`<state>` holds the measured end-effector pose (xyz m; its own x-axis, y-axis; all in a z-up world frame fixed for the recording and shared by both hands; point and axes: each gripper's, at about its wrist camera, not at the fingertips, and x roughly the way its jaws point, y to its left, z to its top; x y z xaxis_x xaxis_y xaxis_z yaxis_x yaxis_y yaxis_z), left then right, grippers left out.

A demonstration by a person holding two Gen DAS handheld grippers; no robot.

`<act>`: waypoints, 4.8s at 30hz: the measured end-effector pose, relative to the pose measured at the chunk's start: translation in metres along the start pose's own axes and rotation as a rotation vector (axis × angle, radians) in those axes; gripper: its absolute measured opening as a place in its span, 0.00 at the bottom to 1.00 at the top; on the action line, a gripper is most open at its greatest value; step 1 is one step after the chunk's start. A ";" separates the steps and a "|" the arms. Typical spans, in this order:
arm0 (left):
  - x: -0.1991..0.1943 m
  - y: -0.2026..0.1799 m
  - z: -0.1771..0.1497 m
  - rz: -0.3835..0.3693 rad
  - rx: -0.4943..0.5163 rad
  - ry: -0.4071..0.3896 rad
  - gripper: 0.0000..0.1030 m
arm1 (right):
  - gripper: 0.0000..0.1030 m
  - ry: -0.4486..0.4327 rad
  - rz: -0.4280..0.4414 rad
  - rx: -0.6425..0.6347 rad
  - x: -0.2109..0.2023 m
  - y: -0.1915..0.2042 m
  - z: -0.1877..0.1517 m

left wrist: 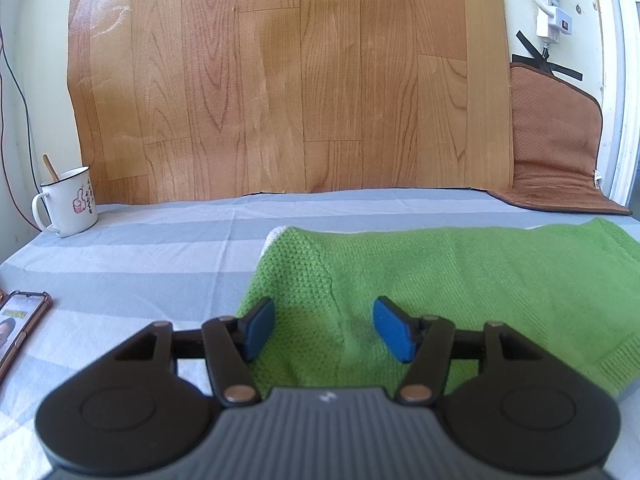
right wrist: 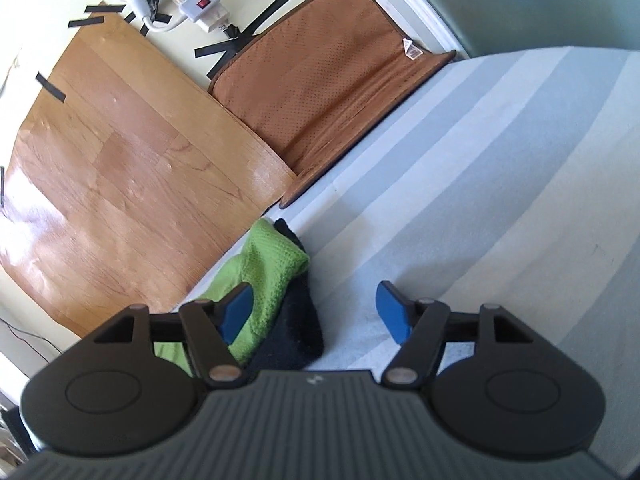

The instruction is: Fold small clothes

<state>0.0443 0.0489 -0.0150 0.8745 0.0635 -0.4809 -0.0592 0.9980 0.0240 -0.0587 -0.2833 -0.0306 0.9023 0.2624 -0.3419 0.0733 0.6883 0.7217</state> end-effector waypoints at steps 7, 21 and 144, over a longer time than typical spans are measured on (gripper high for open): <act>0.001 0.003 0.000 -0.011 -0.007 0.005 0.60 | 0.82 0.025 0.026 0.014 0.002 0.004 0.002; 0.003 0.008 0.001 -0.066 -0.022 0.039 0.85 | 0.94 0.055 0.014 -0.035 0.010 0.016 0.001; 0.009 0.006 -0.001 -0.086 -0.029 0.104 1.00 | 0.54 0.018 0.048 -0.029 0.046 0.037 -0.025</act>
<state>0.0514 0.0556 -0.0200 0.8223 -0.0251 -0.5684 -0.0011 0.9990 -0.0456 -0.0256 -0.2287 -0.0346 0.8967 0.3077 -0.3182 0.0175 0.6936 0.7201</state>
